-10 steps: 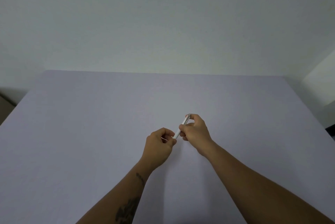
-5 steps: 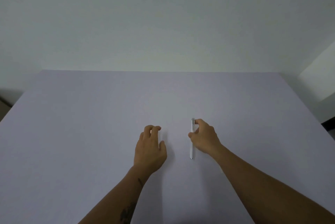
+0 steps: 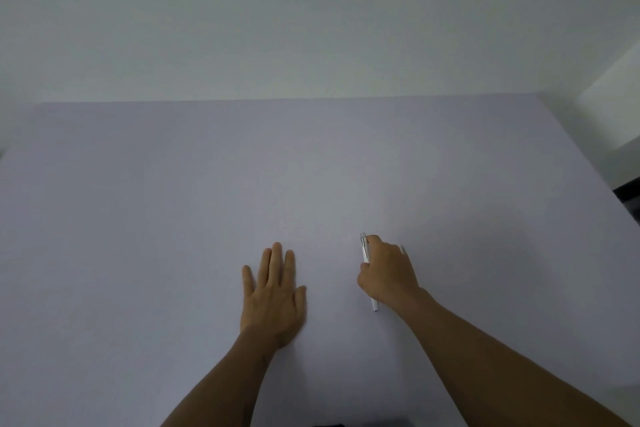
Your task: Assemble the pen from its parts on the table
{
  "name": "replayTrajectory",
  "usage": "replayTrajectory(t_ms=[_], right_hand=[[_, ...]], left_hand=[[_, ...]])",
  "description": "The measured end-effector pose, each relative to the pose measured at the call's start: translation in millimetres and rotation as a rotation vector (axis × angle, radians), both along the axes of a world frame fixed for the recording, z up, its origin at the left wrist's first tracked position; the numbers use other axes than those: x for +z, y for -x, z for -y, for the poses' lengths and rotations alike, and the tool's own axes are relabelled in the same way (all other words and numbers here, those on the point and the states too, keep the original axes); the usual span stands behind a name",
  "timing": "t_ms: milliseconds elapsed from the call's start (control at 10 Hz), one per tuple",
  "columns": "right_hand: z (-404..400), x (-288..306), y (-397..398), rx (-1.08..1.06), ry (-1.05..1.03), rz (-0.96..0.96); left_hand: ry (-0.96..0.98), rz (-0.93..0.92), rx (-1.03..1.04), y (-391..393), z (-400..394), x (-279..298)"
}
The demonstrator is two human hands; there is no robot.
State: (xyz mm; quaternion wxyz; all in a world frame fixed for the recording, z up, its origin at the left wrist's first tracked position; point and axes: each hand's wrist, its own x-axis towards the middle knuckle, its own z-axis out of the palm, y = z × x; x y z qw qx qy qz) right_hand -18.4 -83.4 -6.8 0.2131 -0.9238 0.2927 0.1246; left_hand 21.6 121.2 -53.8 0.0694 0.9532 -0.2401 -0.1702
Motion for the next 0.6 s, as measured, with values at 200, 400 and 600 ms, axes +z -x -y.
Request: replayTrajectory(t_ms=[200, 400, 600], right_hand=[[-1.7, -3.8, 2.4, 0.022, 0.026, -0.042], [-3.5, -3.6, 1.9, 0.046, 0.059, -0.059], [-0.3, 1.7, -0.1, 0.022, 0.023, -0.049]], left_hand=[[-0.005, 0.029, -0.018, -0.6, -2.1, -4.6], [-0.031, 0.024, -0.032, -5.1, -4.0, -2.2], [-0.087, 0.009, -0.064, -4.6, -3.5, 3.6]])
